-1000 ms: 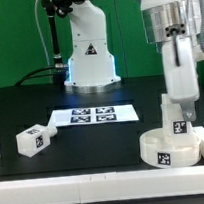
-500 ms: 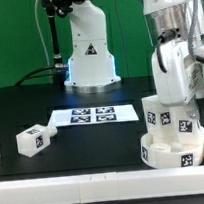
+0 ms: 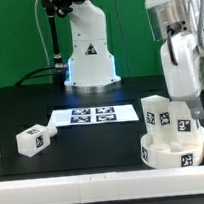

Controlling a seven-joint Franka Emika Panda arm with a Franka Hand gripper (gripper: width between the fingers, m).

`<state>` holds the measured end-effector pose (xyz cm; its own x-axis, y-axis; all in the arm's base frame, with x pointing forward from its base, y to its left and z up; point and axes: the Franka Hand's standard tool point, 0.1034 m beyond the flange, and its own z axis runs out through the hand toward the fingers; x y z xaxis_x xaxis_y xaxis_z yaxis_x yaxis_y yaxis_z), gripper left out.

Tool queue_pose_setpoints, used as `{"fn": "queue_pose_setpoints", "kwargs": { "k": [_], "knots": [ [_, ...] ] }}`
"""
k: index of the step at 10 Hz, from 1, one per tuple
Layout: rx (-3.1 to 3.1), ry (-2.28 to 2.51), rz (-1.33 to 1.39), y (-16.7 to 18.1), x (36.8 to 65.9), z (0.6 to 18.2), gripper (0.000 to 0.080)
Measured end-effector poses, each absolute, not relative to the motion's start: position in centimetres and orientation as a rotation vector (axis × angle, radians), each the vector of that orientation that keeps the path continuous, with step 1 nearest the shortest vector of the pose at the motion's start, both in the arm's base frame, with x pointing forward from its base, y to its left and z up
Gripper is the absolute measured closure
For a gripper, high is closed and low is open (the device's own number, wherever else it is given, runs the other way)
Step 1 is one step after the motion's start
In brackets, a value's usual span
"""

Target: Assemble stool

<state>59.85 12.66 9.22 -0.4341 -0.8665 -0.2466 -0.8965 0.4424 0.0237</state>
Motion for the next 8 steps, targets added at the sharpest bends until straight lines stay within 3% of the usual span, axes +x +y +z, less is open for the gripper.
{"fn": "queue_pose_setpoints", "kwargs": {
  "k": [1, 8],
  "knots": [
    [-1.589, 2.450, 0.214, 12.67, 60.09, 9.93, 0.0153],
    [-2.225, 1.899, 0.175, 12.84, 60.08, 10.26, 0.0150]
  ]
}}
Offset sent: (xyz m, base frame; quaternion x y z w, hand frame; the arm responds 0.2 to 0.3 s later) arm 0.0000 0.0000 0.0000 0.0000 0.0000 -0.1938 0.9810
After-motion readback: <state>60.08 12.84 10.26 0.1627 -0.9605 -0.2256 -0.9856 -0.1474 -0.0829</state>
